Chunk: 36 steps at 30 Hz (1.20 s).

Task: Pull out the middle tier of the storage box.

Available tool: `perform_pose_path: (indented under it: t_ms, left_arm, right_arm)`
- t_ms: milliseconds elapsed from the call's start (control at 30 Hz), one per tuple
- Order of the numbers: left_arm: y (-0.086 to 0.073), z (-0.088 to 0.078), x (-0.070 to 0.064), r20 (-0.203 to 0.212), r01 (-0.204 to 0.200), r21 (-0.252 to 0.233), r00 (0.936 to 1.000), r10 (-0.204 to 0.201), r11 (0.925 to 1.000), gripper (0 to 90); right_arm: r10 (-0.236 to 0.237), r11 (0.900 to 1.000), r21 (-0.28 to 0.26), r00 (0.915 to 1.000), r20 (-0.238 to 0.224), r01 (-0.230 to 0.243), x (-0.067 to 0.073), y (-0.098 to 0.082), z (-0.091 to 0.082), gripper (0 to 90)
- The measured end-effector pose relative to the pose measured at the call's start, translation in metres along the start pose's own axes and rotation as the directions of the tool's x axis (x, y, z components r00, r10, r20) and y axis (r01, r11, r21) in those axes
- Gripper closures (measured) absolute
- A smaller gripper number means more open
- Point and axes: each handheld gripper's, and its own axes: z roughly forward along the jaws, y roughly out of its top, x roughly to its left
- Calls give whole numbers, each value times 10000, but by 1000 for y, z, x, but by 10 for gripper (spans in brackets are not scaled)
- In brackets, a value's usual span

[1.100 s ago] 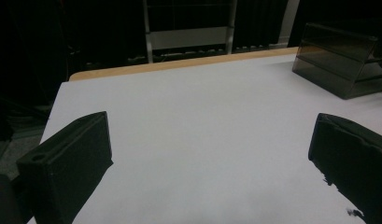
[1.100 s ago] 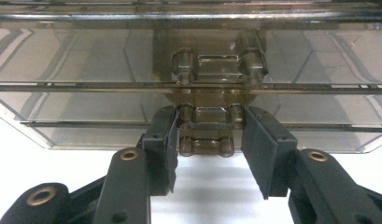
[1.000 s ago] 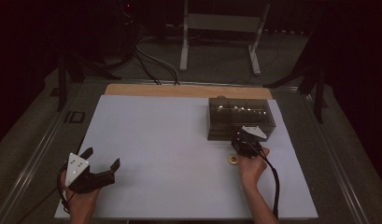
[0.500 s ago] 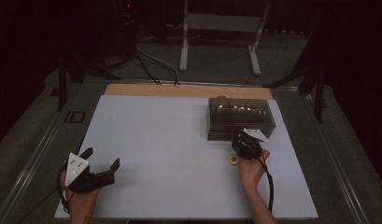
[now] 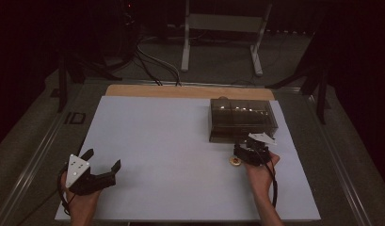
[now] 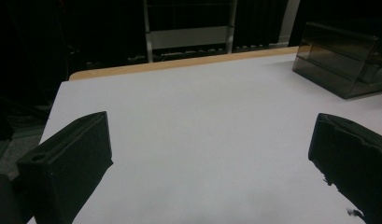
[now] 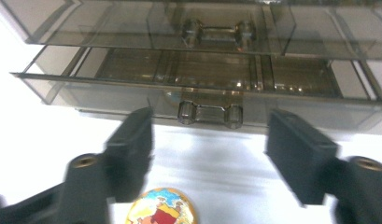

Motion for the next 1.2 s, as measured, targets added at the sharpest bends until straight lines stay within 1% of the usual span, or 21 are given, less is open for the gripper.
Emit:
perform_pose_path:
  t_ms: [33, 67, 100, 133, 167, 200, 233, 300, 467, 633, 667, 733, 800, 900, 967, 1000, 1033, 1067, 1100, 1133, 1200]
  left_arm:
    - [0, 0, 0, 4, -9, 6, 10000, 9, 10000, 10]
    - [0, 0, -1, 17, -64, 22, 10000, 64, 10000, 9]
    - [0, 0, -1, 17, -64, 22, 10000, 64, 10000, 9]
    - [0, 0, -1, 17, -70, 28, 10000, 70, 10000, 9]
    - [0, 0, -1, 18, -58, 15, 10000, 58, 10000, 9]
    - [0, 0, -1, 16, -47, 27, 10000, 47, 10000, 9]
    - [0, 0, 0, -2, -36, 29, 10000, 36, 10000, 9]
    - [0, 0, 0, -3, 4, -1, 10000, -4, 10000, 9]
    - [0, 0, -1, 22, -47, 30, 10000, 47, 10000, 9]
    - [0, 0, 0, 5, -3, 5, 10000, 3, 10000, 9]
    - [0, 0, 0, 5, -6, 9, 10000, 6, 10000, 9]
    - [0, 0, 0, 5, -10, 8, 10000, 10, 10000, 9]
    - [0, 0, 0, 7, -26, 33, 10000, 26, 10000, 9]
    - [0, 0, 0, 20, -43, 32, 10000, 43, 10000, 9]
    - [0, 0, 0, 14, -22, 31, 10000, 22, 10000, 9]
    - [0, 0, 0, 12, -22, 34, 10000, 22, 10000, 9]
    - [0, 0, 0, 8, -25, 40, 10000, 25, 10000, 9]
    - [0, 0, 0, 23, -37, 49, 10000, 37, 10000, 9]
    - [0, 0, 0, 23, -37, 49, 10000, 37, 10000, 9]
    - [0, 1, -1, 28, -53, 59, 10000, 52, 10000, 9]
    - [0, 1, -1, 28, -63, 51, 10000, 63, 10000, 9]
  right_arm:
    - [-149, 9999, 29, 9998, -141, 149, -1, 1, -1, 242]
    - [-536, 9985, 109, 9982, -265, 539, -2, 4, -2, 184]
    - [-536, 9985, 109, 9982, -265, 539, -2, 4, -2, 184]
    - [-840, 9964, 87, 9956, -417, 844, -4, 7, -4, 145]
    - [-840, 9964, 87, 9956, -417, 844, -4, 7, -4, 145]
    - [-973, 9951, 122, 9938, -529, 981, -5, 9, -4, 132]
    - [-1265, 9917, 133, 9890, -772, 1279, -6, 14, -5, 100]
    - [-1367, 9903, 132, 9867, -877, 1384, -6, 16, -5, 93]
    - [-2071, 9765, 334, 9698, -1287, 2129, -8, 27, -5, 80]
    - [-2792, 9540, 626, 9450, -1704, 2932, -8, 38, 1, 81]
    - [-2933, 9483, 690, 9384, -1825, 3098, -8, 39, 2, 81]
    - [-3183, 9390, 724, 9293, -1871, 3362, -7, 41, 5, 86]
    - [-3311, 9319, 823, 9211, -2048, 3533, -7, 41, 8, 85]
    - [-3474, 9228, 953, 9131, -2136, 3734, -9, 41, 13, 107]
    - [-3540, 9155, 1084, 9038, -2404, 3874, -10, 40, 16, 126]
    - [-3797, 9015, 1188, 8923, -2442, 4161, -11, 38, 18, 136]
    - [-3917, 8957, 1191, 8870, -2444, 4284, -11, 38, 18, 146]
    - [-4001, 8915, 1193, 8830, -2454, 4371, -12, 39, 18, 156]
    - [-4001, 8915, 1193, 8830, -2454, 4371, -12, 39, 18, 156]
    - [-4045, 8882, 1221, 8798, -2496, 4430, -12, 39, 18, 166]
    - [-4238, 8776, 1266, 8719, -2454, 4623, -14, 40, 17, 225]
